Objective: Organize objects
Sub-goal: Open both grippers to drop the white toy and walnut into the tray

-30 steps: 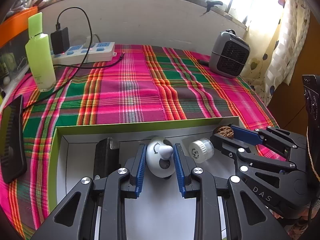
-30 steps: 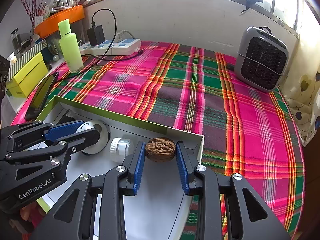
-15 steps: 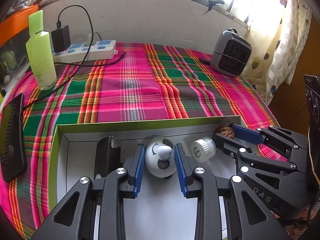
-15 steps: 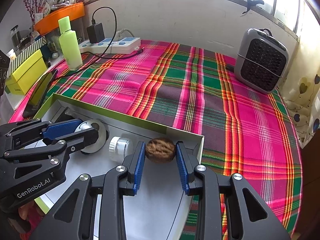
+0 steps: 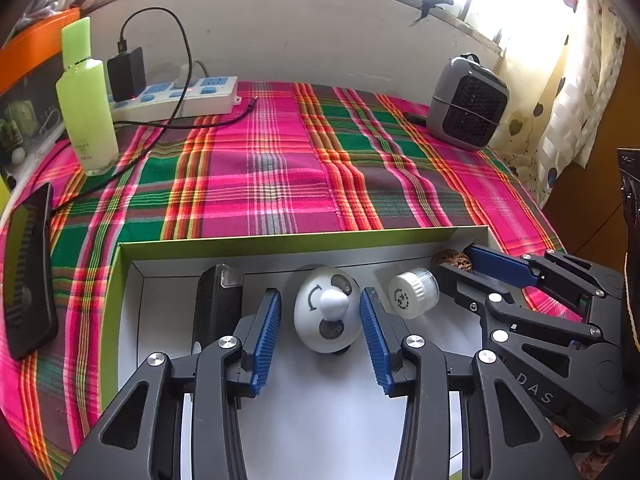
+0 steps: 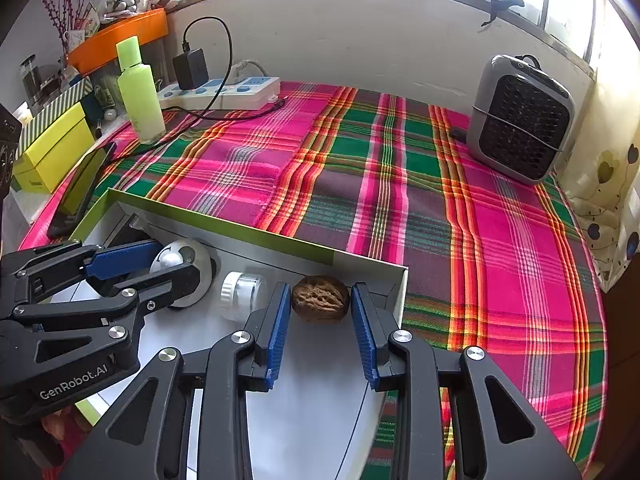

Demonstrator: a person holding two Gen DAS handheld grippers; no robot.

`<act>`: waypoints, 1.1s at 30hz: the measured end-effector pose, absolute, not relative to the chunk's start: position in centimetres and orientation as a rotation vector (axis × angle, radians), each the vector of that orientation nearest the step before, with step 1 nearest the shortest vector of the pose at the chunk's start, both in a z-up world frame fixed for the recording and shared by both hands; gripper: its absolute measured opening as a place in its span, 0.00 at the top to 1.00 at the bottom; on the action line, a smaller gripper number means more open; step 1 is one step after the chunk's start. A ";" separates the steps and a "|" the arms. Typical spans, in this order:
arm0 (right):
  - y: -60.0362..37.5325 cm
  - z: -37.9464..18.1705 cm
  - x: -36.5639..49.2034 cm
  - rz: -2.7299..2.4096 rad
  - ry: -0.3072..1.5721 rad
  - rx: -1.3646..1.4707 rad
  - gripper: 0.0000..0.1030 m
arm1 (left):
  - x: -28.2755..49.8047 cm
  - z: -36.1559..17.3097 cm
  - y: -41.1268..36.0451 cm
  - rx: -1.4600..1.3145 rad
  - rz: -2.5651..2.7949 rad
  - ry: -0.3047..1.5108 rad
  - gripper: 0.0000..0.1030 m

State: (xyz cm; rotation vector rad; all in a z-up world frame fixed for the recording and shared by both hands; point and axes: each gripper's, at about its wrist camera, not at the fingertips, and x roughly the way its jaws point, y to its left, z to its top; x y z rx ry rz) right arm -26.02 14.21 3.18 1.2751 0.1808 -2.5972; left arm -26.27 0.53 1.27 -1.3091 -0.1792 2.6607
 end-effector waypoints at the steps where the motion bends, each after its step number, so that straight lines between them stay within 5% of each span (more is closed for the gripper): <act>1: 14.2 3.2 -26.0 -2.599 0.181 1.273 0.68 | -26.2 1.3 0.5 -1.310 2.664 -0.176 0.60; 33: 15.1 5.3 -21.1 -2.662 0.045 1.175 0.60 | -21.2 4.0 -0.8 -1.232 2.751 -0.194 0.54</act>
